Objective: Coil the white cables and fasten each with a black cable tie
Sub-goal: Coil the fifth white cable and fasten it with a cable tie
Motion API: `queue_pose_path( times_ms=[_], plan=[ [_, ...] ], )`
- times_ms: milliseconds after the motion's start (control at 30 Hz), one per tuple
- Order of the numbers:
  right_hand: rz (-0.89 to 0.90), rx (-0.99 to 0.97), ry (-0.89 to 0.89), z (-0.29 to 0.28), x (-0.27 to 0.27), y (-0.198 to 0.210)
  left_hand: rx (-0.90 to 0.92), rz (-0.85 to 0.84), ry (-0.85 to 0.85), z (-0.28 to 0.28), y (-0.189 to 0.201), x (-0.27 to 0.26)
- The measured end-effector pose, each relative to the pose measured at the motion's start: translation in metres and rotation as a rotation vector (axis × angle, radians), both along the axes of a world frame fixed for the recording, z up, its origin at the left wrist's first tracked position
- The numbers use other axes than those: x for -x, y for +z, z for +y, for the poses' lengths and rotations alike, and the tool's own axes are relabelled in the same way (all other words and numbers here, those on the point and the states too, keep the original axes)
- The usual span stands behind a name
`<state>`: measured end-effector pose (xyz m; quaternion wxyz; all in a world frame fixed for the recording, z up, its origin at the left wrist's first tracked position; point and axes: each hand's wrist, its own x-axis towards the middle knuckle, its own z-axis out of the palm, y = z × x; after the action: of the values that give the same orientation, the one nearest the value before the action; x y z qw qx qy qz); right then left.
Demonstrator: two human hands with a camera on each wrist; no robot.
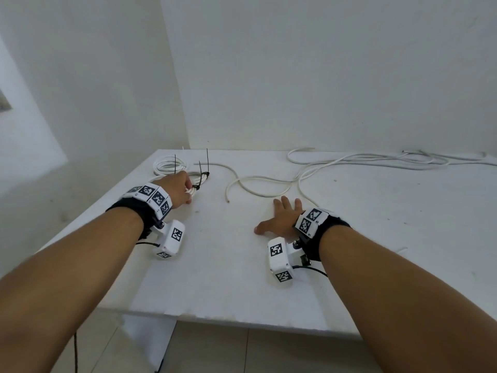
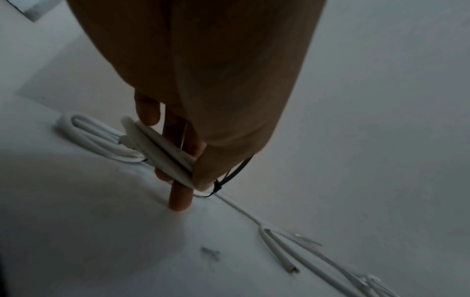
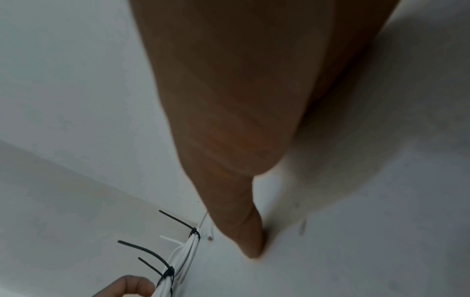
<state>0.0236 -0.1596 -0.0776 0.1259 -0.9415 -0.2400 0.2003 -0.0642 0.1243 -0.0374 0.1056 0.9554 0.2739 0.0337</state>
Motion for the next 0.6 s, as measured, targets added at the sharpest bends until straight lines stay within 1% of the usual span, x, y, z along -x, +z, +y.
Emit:
queue_pose_path(
  times_ms=[67, 200, 367, 467, 533, 600],
  plan=[
    [0.003, 0.006, -0.002, 0.001, -0.001, -0.001, -0.002, 0.012, 0.008, 0.004, -0.003, -0.004],
    [0.008, 0.003, 0.001, 0.002, -0.002, -0.001, -0.032, -0.053, -0.035, 0.006, -0.004, -0.011],
    [-0.002, -0.014, -0.009, 0.004, -0.004, -0.006, -0.076, 0.018, -0.078, 0.004, 0.000, -0.012],
    [-0.002, -0.018, -0.007, 0.004, -0.005, -0.006, -0.133, -0.081, -0.053, -0.003, 0.007, -0.015],
    [0.011, -0.020, -0.005, 0.004, -0.007, -0.006, -0.102, -0.109, -0.080, -0.018, 0.015, -0.020],
    [0.025, -0.018, -0.006, 0.004, -0.007, -0.007, -0.046, -0.076, -0.116, -0.037, 0.020, -0.028]
  ],
)
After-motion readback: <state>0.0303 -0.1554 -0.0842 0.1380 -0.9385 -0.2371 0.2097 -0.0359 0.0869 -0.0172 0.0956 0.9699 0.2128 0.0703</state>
